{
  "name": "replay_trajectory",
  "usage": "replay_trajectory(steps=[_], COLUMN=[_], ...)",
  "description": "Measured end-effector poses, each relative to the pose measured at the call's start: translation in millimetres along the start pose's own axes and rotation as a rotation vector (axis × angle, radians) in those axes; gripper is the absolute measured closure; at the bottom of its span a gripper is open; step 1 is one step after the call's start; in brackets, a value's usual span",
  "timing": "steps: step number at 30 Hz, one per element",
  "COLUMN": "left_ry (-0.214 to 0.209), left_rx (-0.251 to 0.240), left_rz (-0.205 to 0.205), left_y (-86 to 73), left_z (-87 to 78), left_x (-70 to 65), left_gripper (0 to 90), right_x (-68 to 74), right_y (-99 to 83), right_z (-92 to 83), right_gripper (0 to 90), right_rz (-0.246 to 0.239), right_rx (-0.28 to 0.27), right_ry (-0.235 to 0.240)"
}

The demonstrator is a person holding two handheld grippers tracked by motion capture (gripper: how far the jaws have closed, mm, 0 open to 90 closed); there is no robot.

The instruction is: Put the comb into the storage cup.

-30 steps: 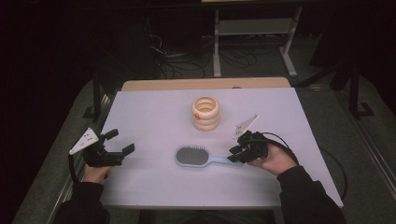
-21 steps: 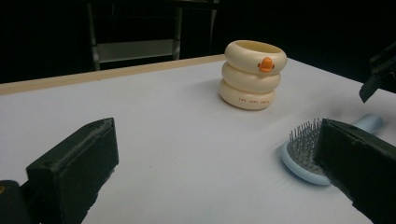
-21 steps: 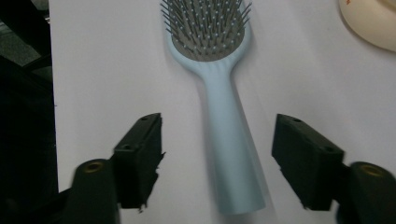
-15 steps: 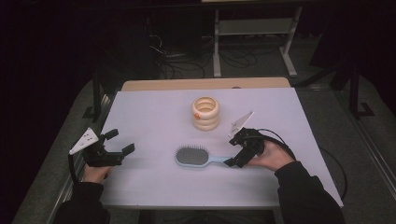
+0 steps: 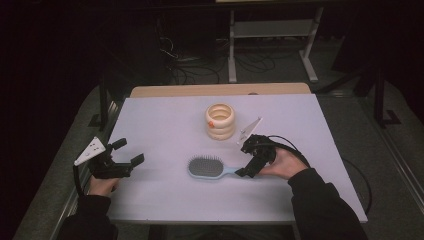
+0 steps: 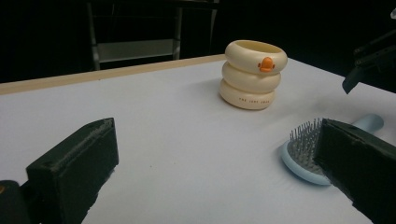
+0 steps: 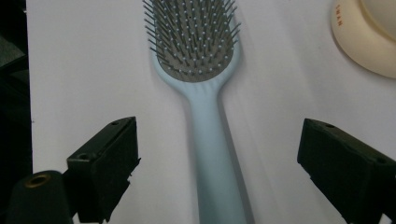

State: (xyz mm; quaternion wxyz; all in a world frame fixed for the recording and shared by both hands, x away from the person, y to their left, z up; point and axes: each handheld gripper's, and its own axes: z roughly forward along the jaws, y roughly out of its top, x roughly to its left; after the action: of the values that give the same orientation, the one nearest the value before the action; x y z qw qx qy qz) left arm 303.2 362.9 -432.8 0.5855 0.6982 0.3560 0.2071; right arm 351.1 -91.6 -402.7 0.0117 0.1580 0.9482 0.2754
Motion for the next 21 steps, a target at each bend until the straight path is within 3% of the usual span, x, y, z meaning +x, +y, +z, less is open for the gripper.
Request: replay_trajectory(steps=[21], left_ry=[-0.002], left_rx=[-0.001], left_rz=[0.000], left_y=[0.0], left_z=[0.2], left_x=[0.3], left_gripper=[0.0], right_x=[-0.9], right_y=[11.9], right_z=[35.4], right_gripper=[13.2], right_rz=[-0.054], right_rx=[0.078], right_ry=[0.018])
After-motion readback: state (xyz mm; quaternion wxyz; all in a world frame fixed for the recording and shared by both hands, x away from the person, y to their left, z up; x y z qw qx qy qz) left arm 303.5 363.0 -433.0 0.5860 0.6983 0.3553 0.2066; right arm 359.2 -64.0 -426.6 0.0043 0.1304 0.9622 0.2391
